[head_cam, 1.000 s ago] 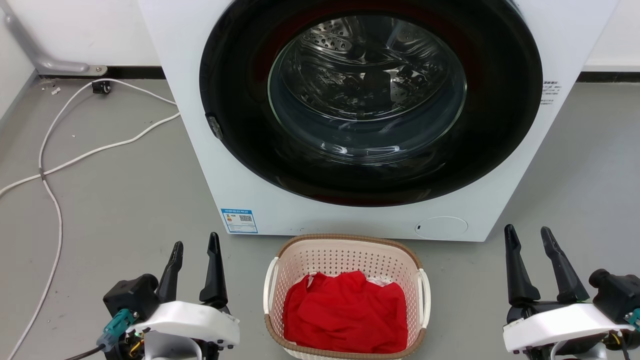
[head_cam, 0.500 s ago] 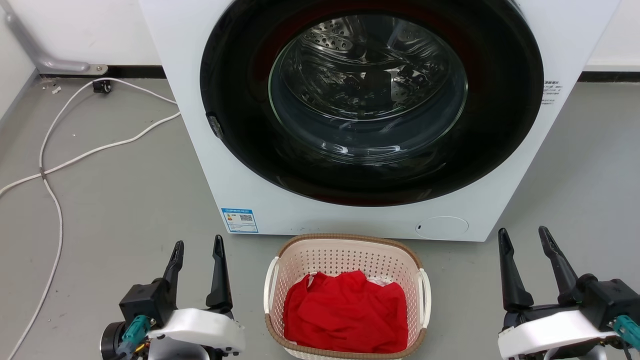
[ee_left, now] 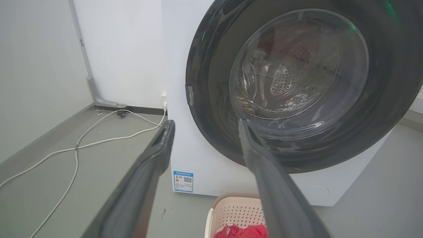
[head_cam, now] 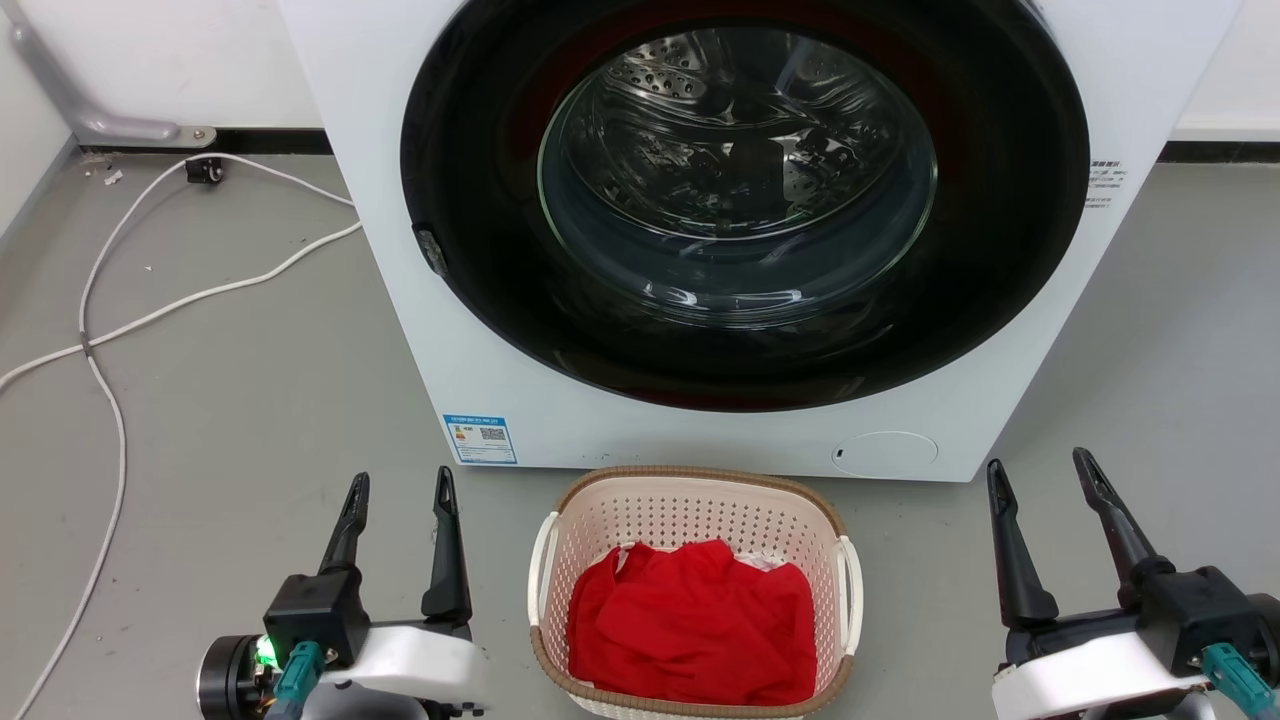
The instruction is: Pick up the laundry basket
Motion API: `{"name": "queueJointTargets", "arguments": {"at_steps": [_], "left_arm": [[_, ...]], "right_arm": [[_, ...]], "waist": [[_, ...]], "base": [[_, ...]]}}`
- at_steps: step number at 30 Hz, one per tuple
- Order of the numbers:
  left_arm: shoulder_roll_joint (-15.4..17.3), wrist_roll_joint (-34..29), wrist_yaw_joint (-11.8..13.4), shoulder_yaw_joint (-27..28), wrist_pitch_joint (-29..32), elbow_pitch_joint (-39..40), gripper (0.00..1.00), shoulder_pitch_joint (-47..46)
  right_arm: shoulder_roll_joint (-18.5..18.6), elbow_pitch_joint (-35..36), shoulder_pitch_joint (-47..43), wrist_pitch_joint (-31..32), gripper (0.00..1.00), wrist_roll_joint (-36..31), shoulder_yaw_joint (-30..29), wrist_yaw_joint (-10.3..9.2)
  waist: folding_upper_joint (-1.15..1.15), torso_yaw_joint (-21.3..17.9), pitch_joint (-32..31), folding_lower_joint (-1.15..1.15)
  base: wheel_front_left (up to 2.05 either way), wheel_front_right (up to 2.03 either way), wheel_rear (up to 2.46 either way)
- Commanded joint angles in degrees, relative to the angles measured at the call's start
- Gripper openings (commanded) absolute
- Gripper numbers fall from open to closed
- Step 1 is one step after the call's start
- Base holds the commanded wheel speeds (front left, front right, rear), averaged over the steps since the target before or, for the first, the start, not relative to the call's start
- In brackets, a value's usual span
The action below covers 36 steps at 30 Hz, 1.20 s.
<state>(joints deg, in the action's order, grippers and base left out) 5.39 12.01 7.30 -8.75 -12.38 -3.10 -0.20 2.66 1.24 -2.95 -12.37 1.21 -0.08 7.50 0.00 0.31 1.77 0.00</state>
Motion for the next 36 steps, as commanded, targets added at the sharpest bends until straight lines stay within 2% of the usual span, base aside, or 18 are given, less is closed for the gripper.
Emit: {"name": "queueJointTargets", "arguments": {"at_steps": [1,23,36], "left_arm": [[0.06,-1.49,0.32,-0.06,-0.65,0.57,1.00,0.62],[-0.89,-11.24,1.32,0.51,-2.91,1.29,1.00,2.00],[-1.33,-11.23,0.73,1.49,-2.92,0.99,1.00,2.09]], "right_arm": [[0.31,0.65,-0.70,-0.58,1.00,-1.24,0.02,-0.02],[0.34,1.51,-2.05,-2.91,1.00,-8.30,-0.76,-0.03],[0.33,0.14,-2.06,-2.86,1.00,-5.39,-1.17,-0.03]], "waist": [[0.00,0.01,-0.04,0.00],[0.00,0.23,0.20,0.00],[0.00,0.36,0.10,0.00]], "base": [[0.00,0.00,0.00],[0.00,0.00,0.00],[0.00,0.00,0.00]]}}
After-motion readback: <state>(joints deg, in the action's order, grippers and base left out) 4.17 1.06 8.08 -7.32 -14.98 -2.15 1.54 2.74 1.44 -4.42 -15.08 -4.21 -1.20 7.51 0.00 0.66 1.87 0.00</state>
